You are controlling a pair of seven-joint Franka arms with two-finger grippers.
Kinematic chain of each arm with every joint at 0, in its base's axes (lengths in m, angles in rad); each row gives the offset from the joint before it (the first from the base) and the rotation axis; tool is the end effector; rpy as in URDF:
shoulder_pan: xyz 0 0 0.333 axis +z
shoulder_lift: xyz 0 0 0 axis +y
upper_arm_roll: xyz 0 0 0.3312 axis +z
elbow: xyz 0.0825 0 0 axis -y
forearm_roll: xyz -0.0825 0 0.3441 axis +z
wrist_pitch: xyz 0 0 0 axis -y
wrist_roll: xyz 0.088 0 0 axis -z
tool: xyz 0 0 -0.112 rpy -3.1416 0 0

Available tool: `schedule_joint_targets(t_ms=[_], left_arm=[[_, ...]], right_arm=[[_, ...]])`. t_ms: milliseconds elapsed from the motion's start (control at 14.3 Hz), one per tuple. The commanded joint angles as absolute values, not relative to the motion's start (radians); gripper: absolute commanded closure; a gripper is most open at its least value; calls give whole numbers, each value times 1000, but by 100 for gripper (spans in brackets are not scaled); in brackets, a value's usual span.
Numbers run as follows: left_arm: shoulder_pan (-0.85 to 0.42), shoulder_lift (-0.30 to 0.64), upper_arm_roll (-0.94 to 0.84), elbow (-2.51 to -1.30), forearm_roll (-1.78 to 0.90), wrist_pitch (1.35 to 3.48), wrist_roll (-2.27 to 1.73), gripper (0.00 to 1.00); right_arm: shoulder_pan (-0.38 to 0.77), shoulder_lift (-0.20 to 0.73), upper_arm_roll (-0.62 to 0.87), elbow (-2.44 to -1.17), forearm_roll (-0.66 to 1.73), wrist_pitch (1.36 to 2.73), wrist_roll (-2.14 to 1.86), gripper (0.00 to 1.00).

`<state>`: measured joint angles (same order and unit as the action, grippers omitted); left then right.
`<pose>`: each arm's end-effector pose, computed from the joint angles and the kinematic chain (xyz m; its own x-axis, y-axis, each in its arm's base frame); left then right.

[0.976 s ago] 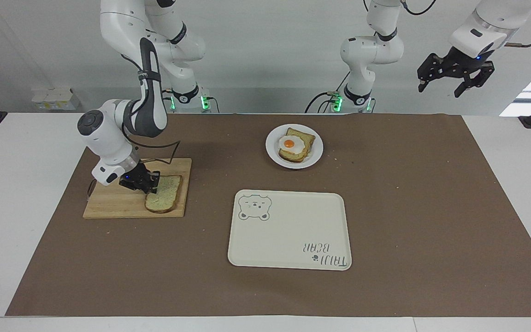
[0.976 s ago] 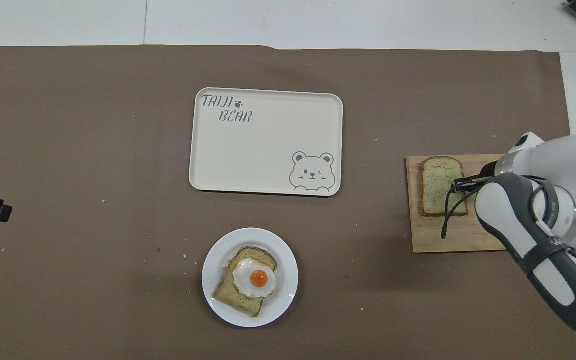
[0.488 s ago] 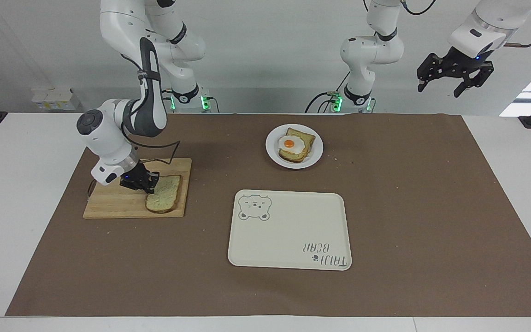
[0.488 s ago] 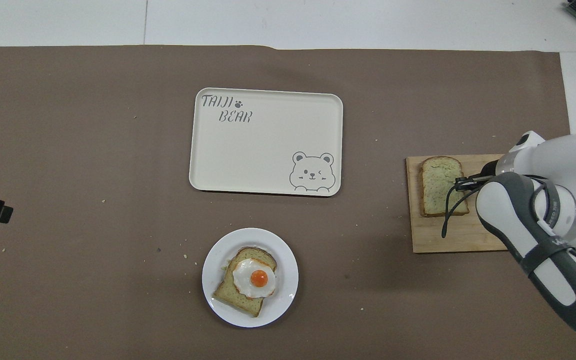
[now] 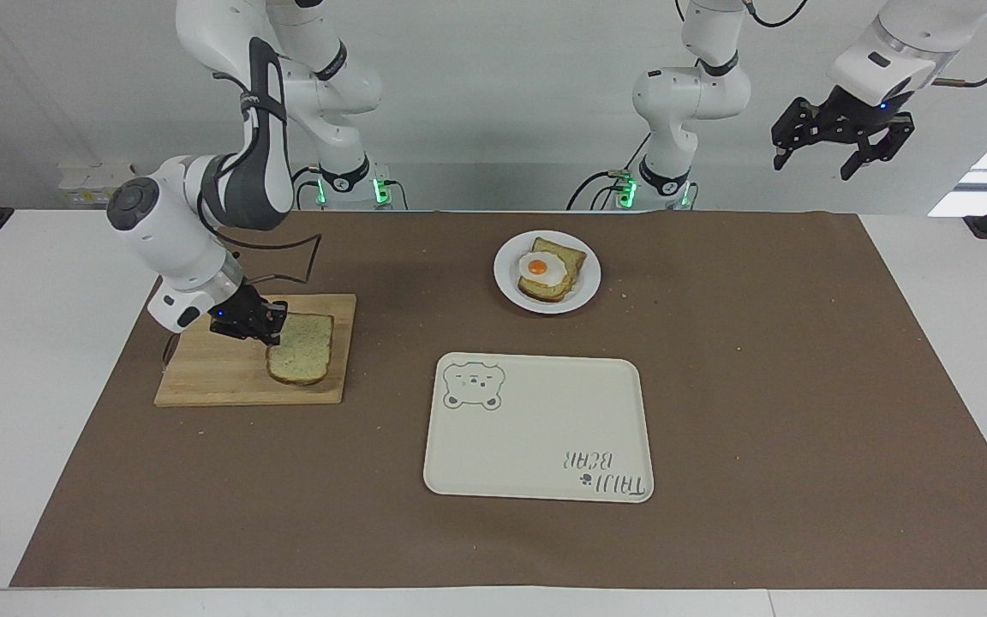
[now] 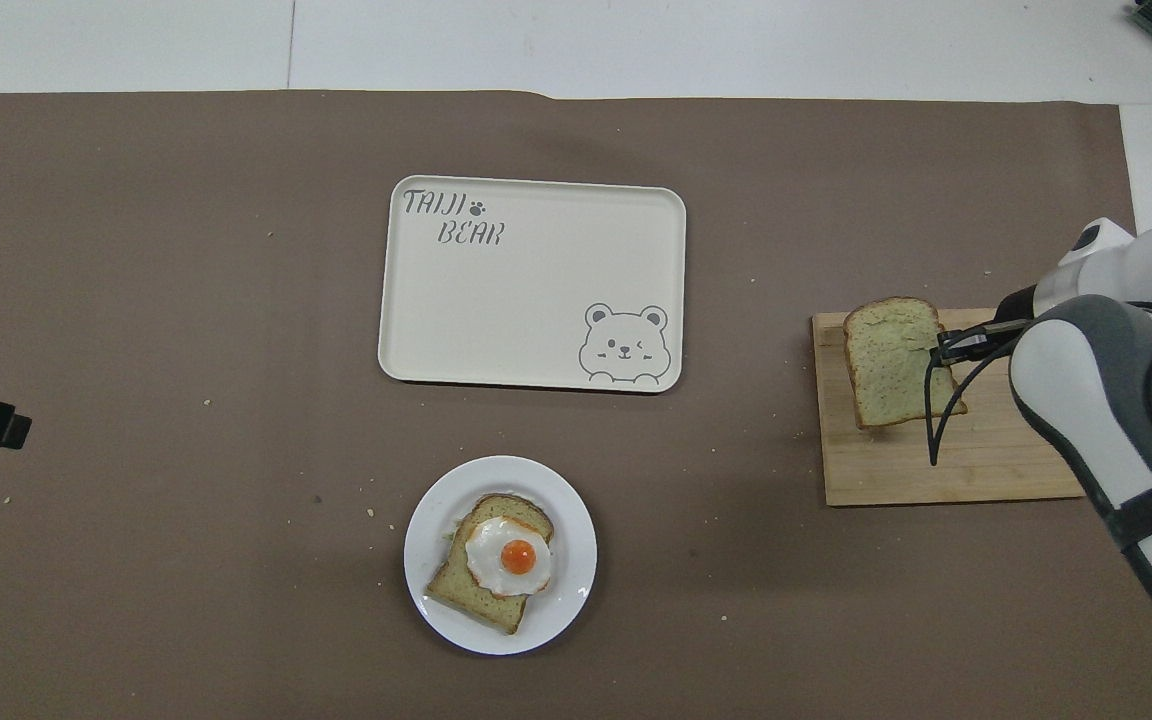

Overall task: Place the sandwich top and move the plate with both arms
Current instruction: 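Grasp the bread slice with the right gripper and lift it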

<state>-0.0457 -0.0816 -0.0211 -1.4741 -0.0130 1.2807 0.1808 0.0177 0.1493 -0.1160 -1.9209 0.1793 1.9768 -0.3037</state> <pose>0.4530 -0.0326 0.6909 0.9627 -0.2480 -0.1078 -0.2461 -0.9687 0.0310 0.5488 -0.0394 0.4374 0.9901 0.1309 -0.0504 0.1212 -0.9793 -0.1622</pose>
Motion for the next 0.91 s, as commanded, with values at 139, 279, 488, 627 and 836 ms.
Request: schedule_joint_targets(t_ms=[139,279,488,627,836], left_arm=[[-52,-114,-18,-1513,-9,1284,169,0],[-54,-114,-18,-1513,-9,1284,169,0],[-54,-114,-18,-1513,-9,1284,169,0],[-54,-114,-18,-1513,-9,1284,169,0],[-54,-114,-18,-1513,-9,1284,169,0]], right_arm=[[6,137,-110,-1800,198,1769,-327,100],[11,103,-107,-1789,199,1737,-316,100],[11,69,-107,-1792,279,1666,-314,100],[20,66,-106,-1793,296,1649,-313,100],[54,60,-86,-1804,305,1652,-256,100]])
